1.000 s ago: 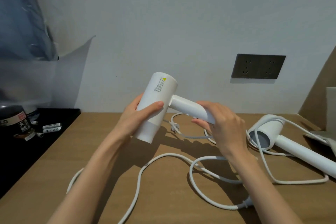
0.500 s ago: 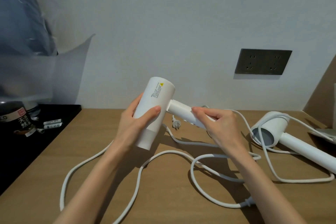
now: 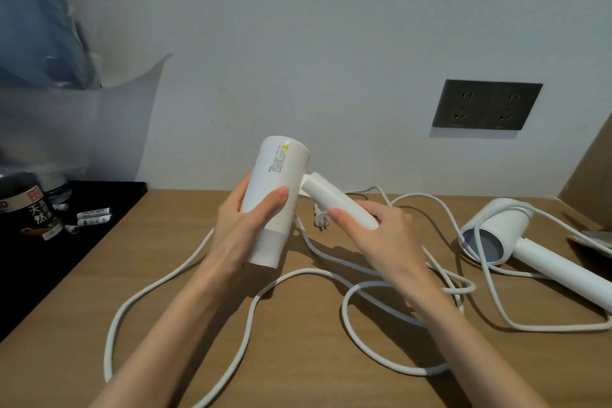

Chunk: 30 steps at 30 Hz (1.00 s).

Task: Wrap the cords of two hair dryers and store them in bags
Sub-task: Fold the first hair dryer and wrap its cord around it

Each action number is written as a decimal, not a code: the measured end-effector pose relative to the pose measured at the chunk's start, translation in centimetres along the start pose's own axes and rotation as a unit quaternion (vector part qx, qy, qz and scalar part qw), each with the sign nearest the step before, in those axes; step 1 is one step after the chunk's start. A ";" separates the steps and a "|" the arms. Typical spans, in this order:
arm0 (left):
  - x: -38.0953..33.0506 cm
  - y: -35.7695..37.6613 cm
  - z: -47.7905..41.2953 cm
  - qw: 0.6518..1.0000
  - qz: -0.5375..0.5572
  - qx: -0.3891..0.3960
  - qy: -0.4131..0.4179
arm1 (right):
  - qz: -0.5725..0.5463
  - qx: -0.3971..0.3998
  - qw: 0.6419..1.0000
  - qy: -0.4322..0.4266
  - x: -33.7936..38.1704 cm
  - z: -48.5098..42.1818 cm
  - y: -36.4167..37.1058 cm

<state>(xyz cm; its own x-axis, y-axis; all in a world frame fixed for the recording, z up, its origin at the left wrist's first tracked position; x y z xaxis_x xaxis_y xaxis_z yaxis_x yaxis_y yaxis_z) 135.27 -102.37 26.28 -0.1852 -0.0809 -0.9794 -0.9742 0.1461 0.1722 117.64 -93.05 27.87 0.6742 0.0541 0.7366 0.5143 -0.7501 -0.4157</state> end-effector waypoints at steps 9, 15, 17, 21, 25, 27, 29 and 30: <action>-2.1 0.8 1.1 0.994 0.030 -0.031 0.096 | -0.083 -0.061 0.994 0.031 0.7 1.4 0.2; -2.0 0.3 1.0 0.993 0.019 -0.044 0.104 | -0.058 -0.033 0.996 0.053 0.3 1.9 1.2; -1.8 0.2 1.0 0.993 0.027 -0.051 0.103 | -0.060 -0.025 0.996 0.055 0.3 2.0 1.7; -0.8 0.9 1.5 0.991 0.083 -0.057 0.084 | -0.171 0.006 0.982 0.083 1.0 3.1 4.1; -1.6 0.9 1.1 0.993 0.091 -0.026 0.076 | -0.238 0.059 0.967 0.071 2.5 3.2 4.7; -2.2 0.5 0.8 0.993 0.077 -0.017 0.083 | -0.262 0.115 0.954 0.086 3.1 3.5 4.8; -3.0 0.0 0.5 0.994 0.057 -0.014 0.096 | -0.289 0.178 0.934 0.111 3.5 4.2 5.3; -3.4 -0.3 0.4 0.993 0.058 -0.012 0.100 | -0.301 0.205 0.923 0.121 3.8 4.5 5.5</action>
<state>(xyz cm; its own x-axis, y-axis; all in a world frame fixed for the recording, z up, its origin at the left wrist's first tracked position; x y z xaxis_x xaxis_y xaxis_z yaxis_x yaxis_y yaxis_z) 136.29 -101.79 29.57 -0.3153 -0.2602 -0.9126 -0.9474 0.1427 0.2867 125.43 -94.00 25.99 0.0883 0.1944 0.9769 0.9484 -0.3162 -0.0228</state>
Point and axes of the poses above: each hand's wrist, its own z-axis away from the middle knuckle, its own y-axis out of the palm, x = y × z, the point moved 9 cm from there along -z, towards the middle knuckle, and after that the axes turned 13 degrees about -x, right-handed, at the moved point
